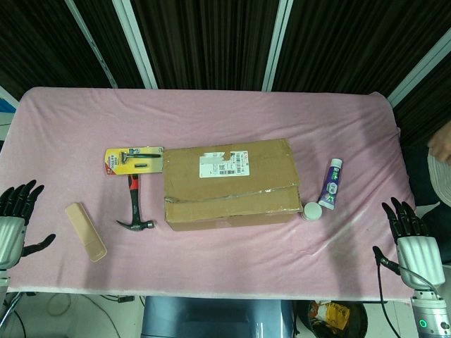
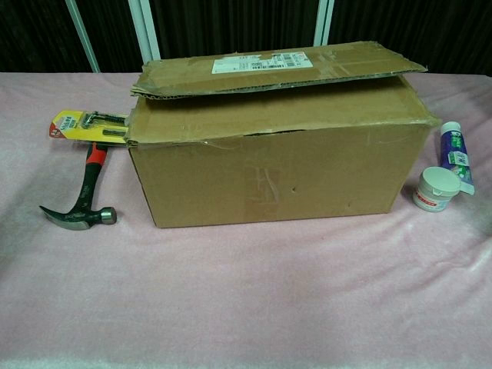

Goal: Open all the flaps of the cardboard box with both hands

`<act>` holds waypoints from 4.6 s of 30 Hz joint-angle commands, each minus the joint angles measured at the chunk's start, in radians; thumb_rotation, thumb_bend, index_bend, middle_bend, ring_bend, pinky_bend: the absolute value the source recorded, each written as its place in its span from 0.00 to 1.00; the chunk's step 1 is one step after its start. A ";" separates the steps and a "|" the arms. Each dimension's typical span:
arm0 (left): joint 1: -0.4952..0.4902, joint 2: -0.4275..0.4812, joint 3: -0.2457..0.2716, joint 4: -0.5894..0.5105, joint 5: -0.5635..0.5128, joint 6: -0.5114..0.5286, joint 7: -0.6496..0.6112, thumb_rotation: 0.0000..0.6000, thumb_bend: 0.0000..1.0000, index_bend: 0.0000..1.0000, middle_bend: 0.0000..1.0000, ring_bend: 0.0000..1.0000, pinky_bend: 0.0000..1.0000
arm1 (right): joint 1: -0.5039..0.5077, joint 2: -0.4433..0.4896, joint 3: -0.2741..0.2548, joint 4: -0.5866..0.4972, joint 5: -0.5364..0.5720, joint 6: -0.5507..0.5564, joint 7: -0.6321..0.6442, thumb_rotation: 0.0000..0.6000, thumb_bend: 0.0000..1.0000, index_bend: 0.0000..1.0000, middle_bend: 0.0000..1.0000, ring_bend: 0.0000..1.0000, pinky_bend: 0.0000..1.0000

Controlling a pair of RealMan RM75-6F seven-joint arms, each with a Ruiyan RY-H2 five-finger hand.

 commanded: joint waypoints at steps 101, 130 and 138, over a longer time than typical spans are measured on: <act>-0.498 -0.080 -0.246 -0.034 -0.256 -0.232 0.277 1.00 0.14 0.00 0.00 0.00 0.00 | 0.027 0.049 0.062 -0.105 0.150 -0.080 0.042 1.00 0.28 0.00 0.00 0.01 0.22; -0.122 -0.028 0.064 0.037 0.010 0.013 -0.021 1.00 0.14 0.00 0.00 0.00 0.00 | 0.459 0.192 0.310 -0.443 0.364 -0.523 -0.177 1.00 0.93 0.08 0.07 0.07 0.23; -0.122 -0.027 0.052 0.052 0.017 0.004 -0.069 1.00 0.14 0.00 0.00 0.00 0.00 | 0.673 0.087 0.388 -0.387 0.621 -0.641 -0.263 1.00 0.93 0.22 0.23 0.21 0.32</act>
